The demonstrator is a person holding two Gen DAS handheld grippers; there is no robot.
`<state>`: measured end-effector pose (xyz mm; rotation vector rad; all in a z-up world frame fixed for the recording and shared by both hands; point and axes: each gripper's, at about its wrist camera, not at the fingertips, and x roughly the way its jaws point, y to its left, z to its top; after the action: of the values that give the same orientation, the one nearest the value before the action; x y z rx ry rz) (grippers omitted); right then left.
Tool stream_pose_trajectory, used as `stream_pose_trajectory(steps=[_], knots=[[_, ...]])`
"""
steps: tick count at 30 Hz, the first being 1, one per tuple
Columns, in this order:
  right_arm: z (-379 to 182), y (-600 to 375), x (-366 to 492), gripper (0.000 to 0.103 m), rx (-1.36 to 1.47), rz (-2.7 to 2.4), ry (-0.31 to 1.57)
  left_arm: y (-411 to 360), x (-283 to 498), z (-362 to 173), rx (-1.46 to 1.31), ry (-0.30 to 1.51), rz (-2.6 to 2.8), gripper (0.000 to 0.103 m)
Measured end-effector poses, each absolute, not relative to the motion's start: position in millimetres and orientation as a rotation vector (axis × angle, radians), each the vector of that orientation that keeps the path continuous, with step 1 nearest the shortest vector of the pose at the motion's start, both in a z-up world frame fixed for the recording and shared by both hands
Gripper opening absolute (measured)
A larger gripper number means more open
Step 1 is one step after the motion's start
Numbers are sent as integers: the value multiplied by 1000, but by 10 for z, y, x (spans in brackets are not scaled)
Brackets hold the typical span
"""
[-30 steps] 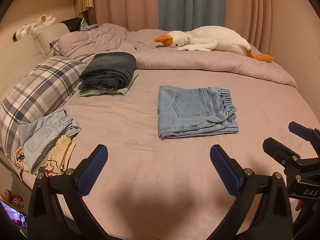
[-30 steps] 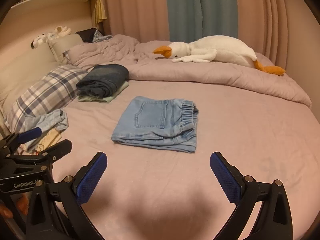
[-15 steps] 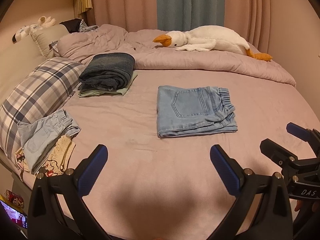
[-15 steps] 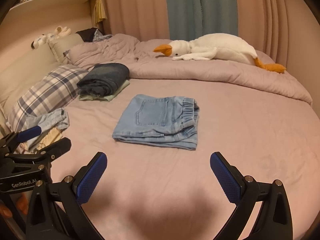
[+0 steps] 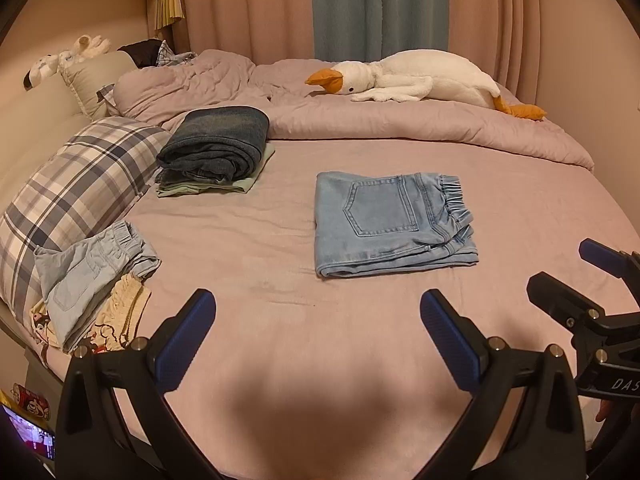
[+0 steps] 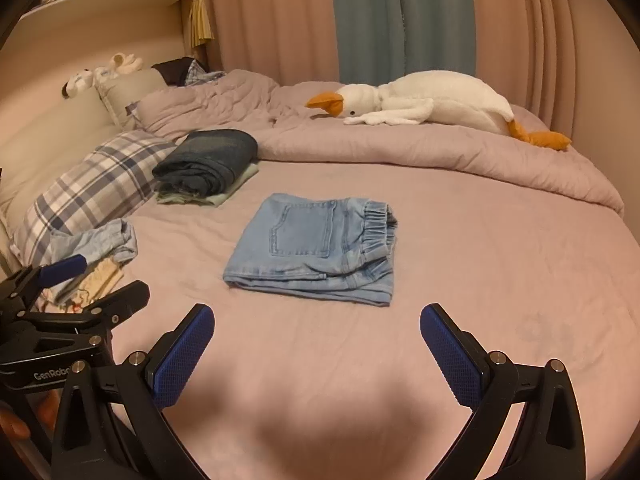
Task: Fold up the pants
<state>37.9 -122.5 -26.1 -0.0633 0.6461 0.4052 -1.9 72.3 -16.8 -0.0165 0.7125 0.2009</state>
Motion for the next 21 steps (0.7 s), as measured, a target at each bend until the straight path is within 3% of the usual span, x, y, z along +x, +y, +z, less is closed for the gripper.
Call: stream_pose_trajectory(steps=[21], knots=[[-253, -1241, 396, 102, -60, 402, 650, 734, -7, -190, -6, 715, 196, 102]])
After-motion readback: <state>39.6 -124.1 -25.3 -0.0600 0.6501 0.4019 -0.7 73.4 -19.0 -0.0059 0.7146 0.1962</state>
